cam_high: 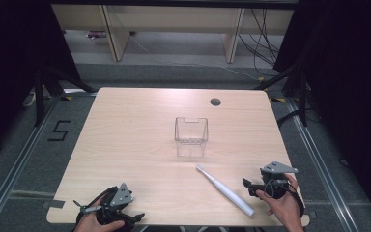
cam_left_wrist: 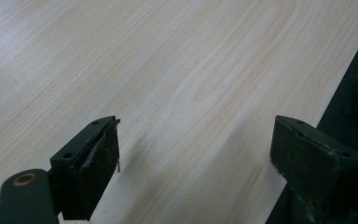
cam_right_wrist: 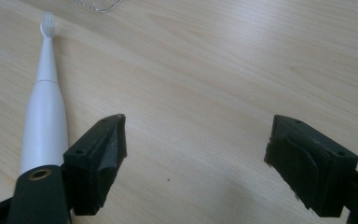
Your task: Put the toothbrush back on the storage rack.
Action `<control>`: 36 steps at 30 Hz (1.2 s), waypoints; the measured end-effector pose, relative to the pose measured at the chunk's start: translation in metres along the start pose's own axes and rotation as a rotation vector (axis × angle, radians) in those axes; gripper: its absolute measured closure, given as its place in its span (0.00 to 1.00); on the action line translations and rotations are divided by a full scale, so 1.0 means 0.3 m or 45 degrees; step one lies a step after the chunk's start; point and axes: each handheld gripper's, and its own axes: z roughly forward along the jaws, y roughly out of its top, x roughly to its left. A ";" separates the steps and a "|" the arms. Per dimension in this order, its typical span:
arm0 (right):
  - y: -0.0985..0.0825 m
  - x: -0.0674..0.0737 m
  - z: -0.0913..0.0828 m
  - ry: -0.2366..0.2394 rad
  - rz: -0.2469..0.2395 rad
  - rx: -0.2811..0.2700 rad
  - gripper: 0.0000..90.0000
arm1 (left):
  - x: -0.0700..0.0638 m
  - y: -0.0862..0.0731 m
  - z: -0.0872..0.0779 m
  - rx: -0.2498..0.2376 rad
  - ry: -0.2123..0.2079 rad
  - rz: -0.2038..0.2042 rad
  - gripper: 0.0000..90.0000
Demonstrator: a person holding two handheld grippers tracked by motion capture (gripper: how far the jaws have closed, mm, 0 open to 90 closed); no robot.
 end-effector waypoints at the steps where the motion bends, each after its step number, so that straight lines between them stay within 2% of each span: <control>1: 0.003 0.004 -0.004 0.009 0.020 0.018 0.24 | 0.000 0.000 0.001 0.000 0.001 -0.003 0.17; 5: 0.010 0.011 -0.009 0.020 0.024 0.039 0.26 | 0.003 -0.001 0.003 0.009 -0.006 -0.001 0.17; 6: 0.009 0.014 -0.003 0.033 0.017 0.030 0.27 | 0.004 0.001 0.002 0.016 -0.007 -0.002 0.17; 7: 0.018 0.011 -0.006 0.068 -0.024 0.063 0.27 | 0.004 0.000 0.002 0.009 -0.006 -0.002 0.17; 8: 0.018 0.011 -0.006 0.068 -0.024 0.063 0.27 | 0.004 0.000 0.002 0.009 -0.006 -0.002 0.17; 9: 0.022 0.025 -0.005 0.072 0.033 0.072 0.28 | 0.003 0.000 0.001 0.008 -0.001 0.000 0.17; 10: 0.022 0.025 -0.005 0.072 0.033 0.072 0.28 | 0.004 -0.001 0.001 0.006 0.000 -0.004 0.17; 11: 0.029 0.022 -0.009 0.049 -0.013 0.072 0.28 | 0.004 -0.001 0.001 0.006 0.001 -0.006 0.17; 12: 0.034 0.022 -0.009 0.061 -0.015 0.068 0.28 | 0.004 -0.001 0.001 0.006 0.000 -0.006 0.17; 13: 0.040 0.028 -0.013 0.068 0.004 0.095 0.28 | 0.004 -0.001 0.001 0.006 0.000 -0.007 0.17; 16: 0.049 0.031 -0.016 0.066 -0.020 0.097 0.28 | 0.005 -0.002 0.003 0.004 0.000 -0.011 0.17; 17: 0.057 0.033 -0.018 0.081 -0.036 0.125 0.28 | 0.006 -0.002 0.003 0.003 0.001 -0.016 0.17; 20: 0.066 0.035 -0.023 0.087 -0.029 0.133 0.28 | 0.007 -0.001 0.002 0.001 0.002 -0.015 0.17; 22: 0.078 0.036 -0.025 0.082 -0.058 0.119 0.27 | 0.007 -0.001 0.001 0.001 0.002 -0.014 0.17; 25: 0.088 0.052 -0.027 0.079 -0.057 0.120 0.26 | 0.008 -0.002 0.001 0.000 0.004 -0.015 0.17; 26: 0.091 0.049 -0.026 0.088 -0.079 0.123 0.26 | 0.009 -0.001 0.001 0.001 0.003 -0.014 0.17; 27: 0.096 0.056 -0.027 0.103 -0.058 0.140 0.25 | 0.009 -0.001 0.000 0.001 0.003 -0.015 0.17; 28: 0.099 0.059 -0.024 0.110 -0.075 0.140 0.26 | 0.009 -0.001 0.000 0.001 0.003 -0.017 0.17; 30: 0.102 0.063 -0.024 0.112 -0.065 0.147 0.25 | 0.009 -0.002 0.001 -0.001 0.005 -0.018 0.17; 31: 0.108 0.071 -0.019 0.125 -0.094 0.151 0.26 | 0.008 -0.001 0.002 0.002 0.003 -0.014 0.17; 33: 0.112 0.076 -0.019 0.128 -0.099 0.156 0.26 | 0.008 -0.001 0.001 0.002 0.002 -0.013 0.17; 35: 0.129 0.088 -0.014 0.135 -0.154 0.181 0.25 | 0.008 -0.001 0.002 0.002 0.002 -0.015 0.17; 36: 0.129 0.088 -0.014 0.135 -0.154 0.181 0.25 | 0.008 -0.001 0.002 0.002 0.002 -0.015 0.17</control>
